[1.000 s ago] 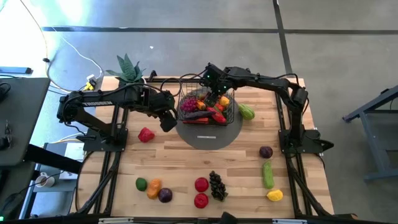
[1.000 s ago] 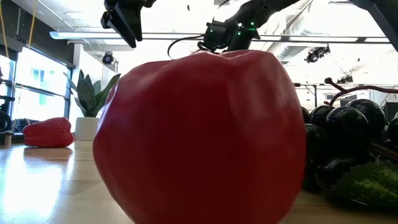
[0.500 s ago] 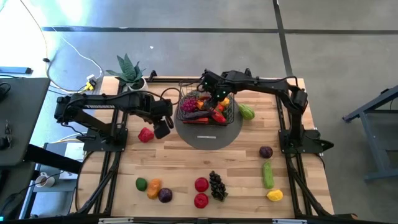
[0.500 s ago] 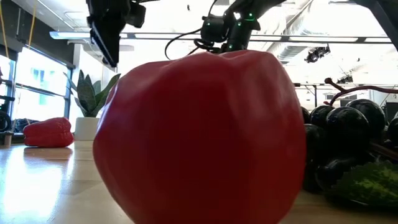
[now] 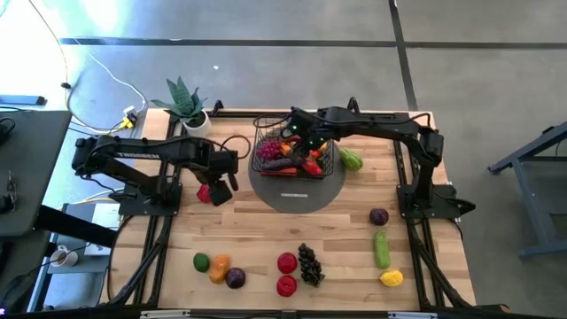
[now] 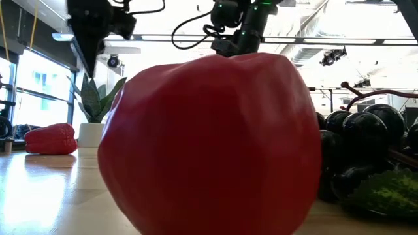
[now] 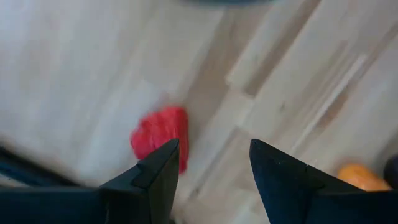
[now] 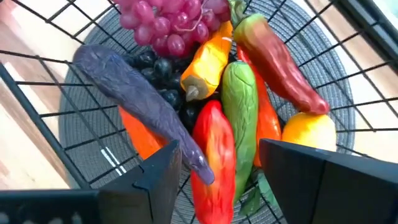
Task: Build produce basket
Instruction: Put the green lime into the wire basket
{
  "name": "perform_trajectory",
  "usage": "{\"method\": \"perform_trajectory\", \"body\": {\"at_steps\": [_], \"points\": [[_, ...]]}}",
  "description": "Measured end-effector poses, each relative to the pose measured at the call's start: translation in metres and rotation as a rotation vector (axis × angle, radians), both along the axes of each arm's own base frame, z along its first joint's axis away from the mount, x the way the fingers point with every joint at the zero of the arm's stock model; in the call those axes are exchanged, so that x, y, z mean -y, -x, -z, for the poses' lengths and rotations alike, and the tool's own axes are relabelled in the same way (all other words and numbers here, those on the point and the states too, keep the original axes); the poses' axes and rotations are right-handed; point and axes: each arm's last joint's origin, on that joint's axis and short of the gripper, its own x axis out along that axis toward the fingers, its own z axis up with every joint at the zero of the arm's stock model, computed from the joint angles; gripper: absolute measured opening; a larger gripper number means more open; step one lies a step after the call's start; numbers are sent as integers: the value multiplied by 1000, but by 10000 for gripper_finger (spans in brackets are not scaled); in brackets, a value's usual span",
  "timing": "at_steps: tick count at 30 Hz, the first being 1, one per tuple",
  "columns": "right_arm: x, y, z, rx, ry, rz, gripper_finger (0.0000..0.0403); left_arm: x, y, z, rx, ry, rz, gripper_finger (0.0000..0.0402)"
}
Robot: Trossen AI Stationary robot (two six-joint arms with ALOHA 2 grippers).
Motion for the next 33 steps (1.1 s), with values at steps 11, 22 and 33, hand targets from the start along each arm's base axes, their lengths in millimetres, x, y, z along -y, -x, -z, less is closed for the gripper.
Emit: {"method": "perform_trajectory", "body": {"at_steps": [11, 22, 33], "points": [[-6, 6, 0, -73, 6, -67, 197, 27, 9, 14, -37, 154, -57, 184], [-9, 7, 0, -104, 32, -117, 197, 48, 21, 13, -173, 179, -37, 184], [-21, 4, 1, -117, 38, -168, 197, 74, 37, 10, -268, 152, 139, 184]]}}
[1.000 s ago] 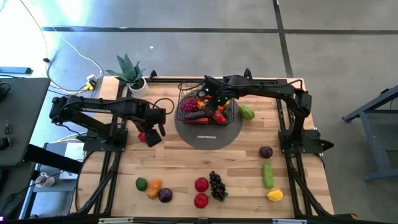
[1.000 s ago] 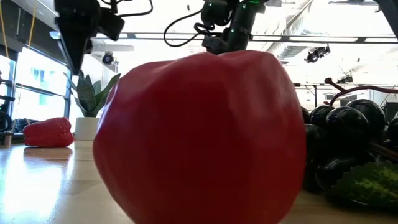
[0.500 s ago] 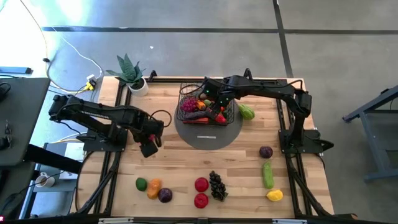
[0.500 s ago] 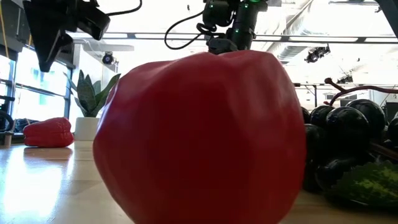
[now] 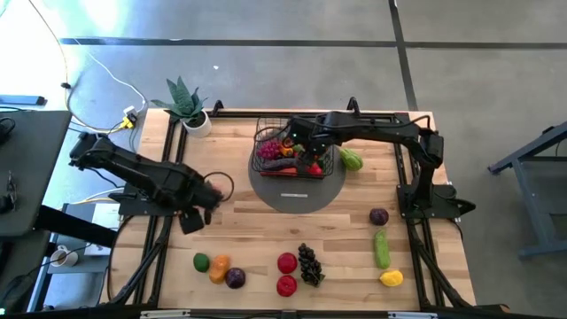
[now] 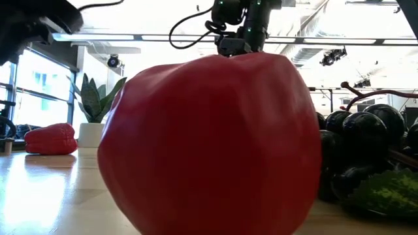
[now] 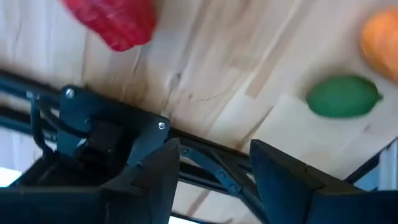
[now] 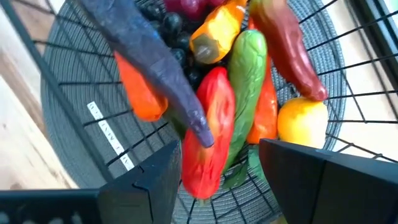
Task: Build produce basket
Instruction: Put the green lime into the wire basket
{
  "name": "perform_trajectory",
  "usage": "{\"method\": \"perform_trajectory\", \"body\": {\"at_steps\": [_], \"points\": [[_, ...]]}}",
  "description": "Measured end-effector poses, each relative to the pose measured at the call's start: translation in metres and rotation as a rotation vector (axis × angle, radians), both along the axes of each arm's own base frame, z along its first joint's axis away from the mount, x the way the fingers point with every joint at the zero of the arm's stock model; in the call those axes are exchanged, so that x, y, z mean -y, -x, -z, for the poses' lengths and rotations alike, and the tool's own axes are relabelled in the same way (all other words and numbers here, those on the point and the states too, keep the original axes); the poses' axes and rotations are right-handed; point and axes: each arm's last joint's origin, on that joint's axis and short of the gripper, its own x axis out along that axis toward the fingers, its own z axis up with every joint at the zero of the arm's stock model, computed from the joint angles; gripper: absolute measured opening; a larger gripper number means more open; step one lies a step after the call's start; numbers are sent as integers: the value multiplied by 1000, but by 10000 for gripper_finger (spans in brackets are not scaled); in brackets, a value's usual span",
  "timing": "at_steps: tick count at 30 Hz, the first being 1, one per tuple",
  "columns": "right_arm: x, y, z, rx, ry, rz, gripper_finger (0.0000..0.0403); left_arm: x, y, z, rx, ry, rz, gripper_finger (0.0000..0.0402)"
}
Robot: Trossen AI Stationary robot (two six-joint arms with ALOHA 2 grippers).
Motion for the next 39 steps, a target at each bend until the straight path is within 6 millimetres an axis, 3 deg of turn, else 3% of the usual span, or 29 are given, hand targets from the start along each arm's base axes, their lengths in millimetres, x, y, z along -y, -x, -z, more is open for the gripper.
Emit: {"method": "perform_trajectory", "body": {"at_steps": [8, 19, 28, 39], "points": [[-15, 4, -10, 6, 6, -51, 197, 34, 6, 0, 82, 16, 278, 184], [-27, 6, -16, 16, 11, -93, 197, 82, 7, -1, 331, 59, 503, 184], [-32, 5, -17, 15, 13, -113, 197, 105, 5, -5, 484, 145, 549, 184], [-34, 5, -17, 16, 13, -120, 197, 108, 0, -7, 547, 131, 442, 184]]}}
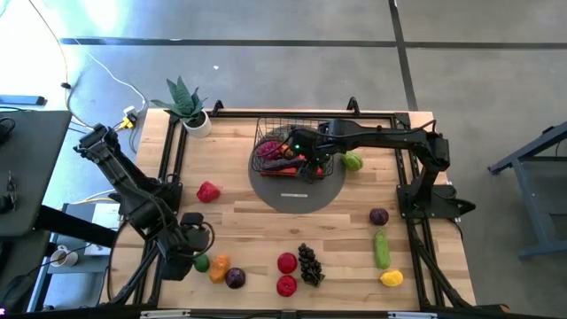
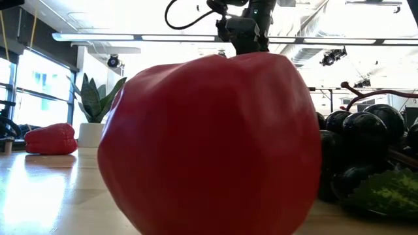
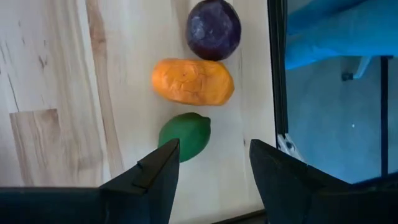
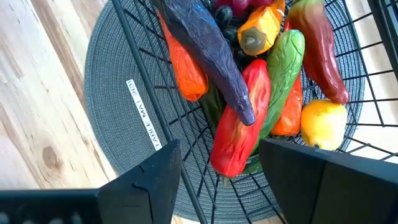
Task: Build produce basket
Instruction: Put the green lime into the wire basket
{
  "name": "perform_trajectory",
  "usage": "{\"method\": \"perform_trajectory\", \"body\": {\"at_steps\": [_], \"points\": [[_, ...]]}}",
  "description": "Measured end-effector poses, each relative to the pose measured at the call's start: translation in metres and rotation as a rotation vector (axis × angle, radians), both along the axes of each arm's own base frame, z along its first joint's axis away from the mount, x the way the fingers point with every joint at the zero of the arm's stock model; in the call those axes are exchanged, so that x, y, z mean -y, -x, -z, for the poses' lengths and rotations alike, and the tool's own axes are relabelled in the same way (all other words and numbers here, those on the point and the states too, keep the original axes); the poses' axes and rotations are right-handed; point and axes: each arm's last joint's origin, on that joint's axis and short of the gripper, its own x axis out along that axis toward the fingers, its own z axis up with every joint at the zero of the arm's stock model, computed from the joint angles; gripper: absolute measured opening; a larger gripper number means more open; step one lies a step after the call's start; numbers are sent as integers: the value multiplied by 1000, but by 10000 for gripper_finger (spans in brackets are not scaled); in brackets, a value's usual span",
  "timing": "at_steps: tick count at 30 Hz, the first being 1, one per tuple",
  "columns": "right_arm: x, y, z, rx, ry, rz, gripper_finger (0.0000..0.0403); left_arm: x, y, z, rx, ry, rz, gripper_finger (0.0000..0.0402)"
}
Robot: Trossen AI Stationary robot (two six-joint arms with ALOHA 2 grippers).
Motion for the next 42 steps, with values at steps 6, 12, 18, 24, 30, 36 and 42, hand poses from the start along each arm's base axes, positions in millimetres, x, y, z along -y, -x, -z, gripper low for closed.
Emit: {"method": "perform_trajectory", "body": {"at_steps": [6, 12, 18, 24, 30, 36, 42], "points": [[-9, -1, 0, 8, -53, -37, 197, 2, -2, 3, 25, -50, 131, 184], [-29, -4, 0, 16, -121, -93, 197, 6, -7, 10, 8, -72, 156, 184], [-48, -5, 0, 24, -162, -26, 197, 6, -8, 12, 14, -93, 220, 184], [-73, -5, 0, 36, -215, 64, 197, 7, -7, 12, 48, -130, 351, 184], [-91, -4, 0, 35, -231, 64, 197, 8, -6, 12, 74, -159, 446, 184], [-100, -4, 0, 37, -232, 38, 197, 8, -6, 12, 88, -173, 501, 184], [-101, -6, -1, 58, -234, 31, 197, 8, -7, 12, 103, -192, 548, 184]]}}
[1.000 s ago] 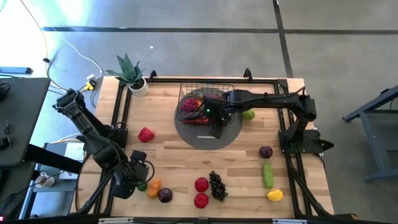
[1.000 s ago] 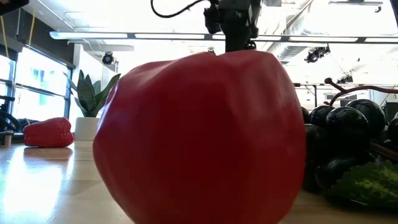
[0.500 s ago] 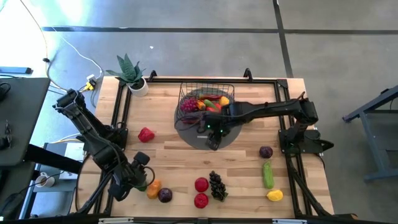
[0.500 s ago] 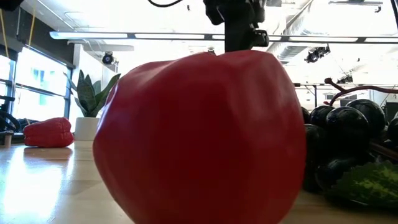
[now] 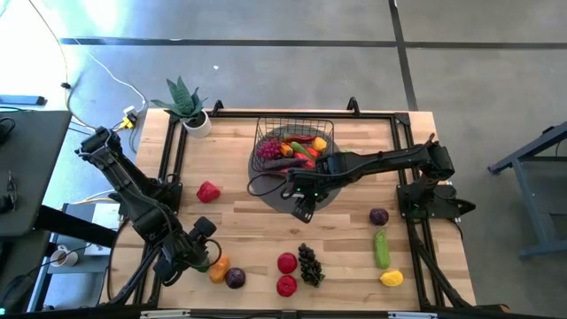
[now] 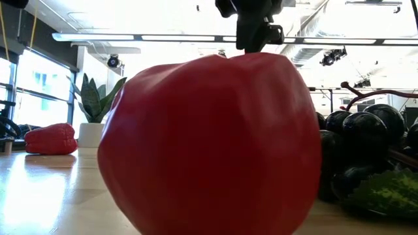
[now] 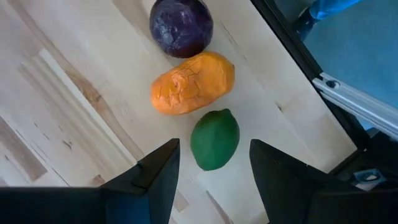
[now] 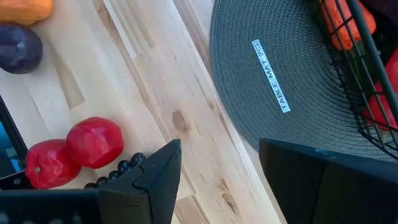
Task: Build produce basket
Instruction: Put the green lime into the wire basket
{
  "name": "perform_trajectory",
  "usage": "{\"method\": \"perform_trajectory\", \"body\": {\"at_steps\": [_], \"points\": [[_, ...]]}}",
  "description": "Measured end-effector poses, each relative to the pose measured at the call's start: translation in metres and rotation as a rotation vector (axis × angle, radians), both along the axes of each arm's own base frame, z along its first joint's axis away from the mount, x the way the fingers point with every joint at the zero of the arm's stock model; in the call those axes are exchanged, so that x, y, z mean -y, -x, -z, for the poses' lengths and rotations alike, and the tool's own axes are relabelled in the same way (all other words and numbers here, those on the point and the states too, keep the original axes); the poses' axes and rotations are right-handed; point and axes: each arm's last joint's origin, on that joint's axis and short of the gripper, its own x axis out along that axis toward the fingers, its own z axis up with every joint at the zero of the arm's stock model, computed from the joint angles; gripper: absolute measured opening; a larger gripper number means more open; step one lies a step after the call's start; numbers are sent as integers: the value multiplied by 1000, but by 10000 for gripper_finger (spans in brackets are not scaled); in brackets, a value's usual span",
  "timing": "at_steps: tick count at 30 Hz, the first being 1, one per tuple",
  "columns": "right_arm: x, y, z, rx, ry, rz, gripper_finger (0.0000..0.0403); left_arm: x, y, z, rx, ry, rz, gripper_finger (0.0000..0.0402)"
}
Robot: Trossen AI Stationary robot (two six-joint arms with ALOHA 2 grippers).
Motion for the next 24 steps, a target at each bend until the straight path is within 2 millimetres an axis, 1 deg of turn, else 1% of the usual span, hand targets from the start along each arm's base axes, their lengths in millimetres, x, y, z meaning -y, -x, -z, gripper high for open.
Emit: {"method": "perform_trajectory", "body": {"at_steps": [5, 16, 20, 24], "points": [[0, -1, 0, 9, -1, 0, 197, 0, 0, 0, 5, -8, 20, 184], [0, -1, 0, 8, -1, 1, 197, -2, -1, 0, -41, 43, -241, 184], [0, -1, 0, 9, -1, 1, 197, -2, -1, 0, -51, 56, -284, 184], [0, -1, 0, 9, -1, 0, 197, -1, -2, 0, -50, 62, -292, 184]]}}
